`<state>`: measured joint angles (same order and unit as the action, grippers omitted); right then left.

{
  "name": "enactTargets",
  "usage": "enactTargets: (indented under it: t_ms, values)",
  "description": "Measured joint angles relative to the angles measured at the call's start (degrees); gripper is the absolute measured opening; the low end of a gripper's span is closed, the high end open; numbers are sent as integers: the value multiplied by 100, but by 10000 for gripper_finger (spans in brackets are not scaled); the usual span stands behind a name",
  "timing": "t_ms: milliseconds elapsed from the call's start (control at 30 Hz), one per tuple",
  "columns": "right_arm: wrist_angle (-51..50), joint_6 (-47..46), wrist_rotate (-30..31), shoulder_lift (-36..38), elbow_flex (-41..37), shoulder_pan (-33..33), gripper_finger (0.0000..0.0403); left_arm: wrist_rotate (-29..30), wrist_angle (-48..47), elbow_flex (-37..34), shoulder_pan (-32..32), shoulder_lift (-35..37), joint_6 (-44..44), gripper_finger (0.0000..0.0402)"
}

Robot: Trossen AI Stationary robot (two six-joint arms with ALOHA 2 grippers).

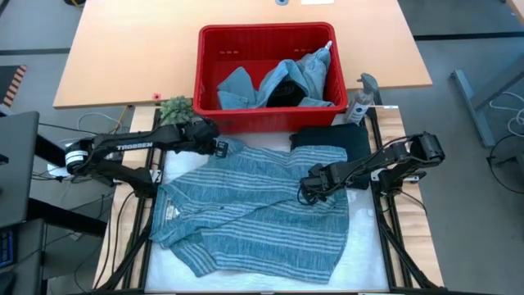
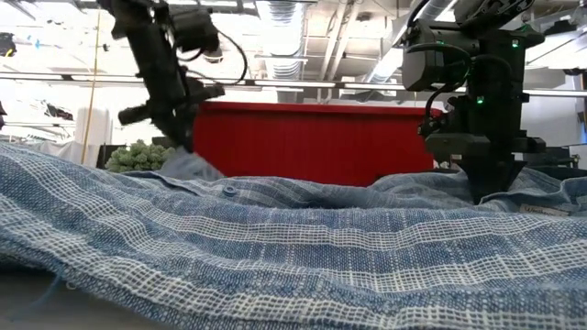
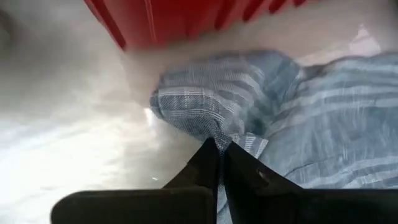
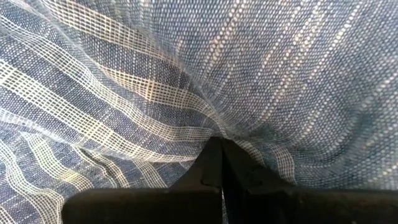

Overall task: Fold Laundry from Bin
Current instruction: Fold the blue polo shirt

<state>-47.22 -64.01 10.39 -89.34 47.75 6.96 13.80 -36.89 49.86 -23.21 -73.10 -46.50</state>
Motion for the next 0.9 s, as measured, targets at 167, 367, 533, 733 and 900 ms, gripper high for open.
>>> enactTargets:
  t_ms: [167, 367, 533, 733, 900]
  values:
    - [0, 4, 0, 0, 0, 0, 21, 341, -924, 860, 16, 89, 359, 0]
    - [2, 4, -2, 0, 0, 0, 21, 856, -1634, 1962, 19, 98, 992, 0]
    - [6, 3, -3, 0, 0, 0, 21, 950, -1690, 2527, 10, 96, 1609, 0]
    - [15, 4, -7, 0, 0, 0, 21, 485, -1606, 2772, -11, 88, 2388, 0]
    - [18, 3, -22, 0, 0, 0, 21, 476, -1913, 2776, 14, 84, 2728, 0]
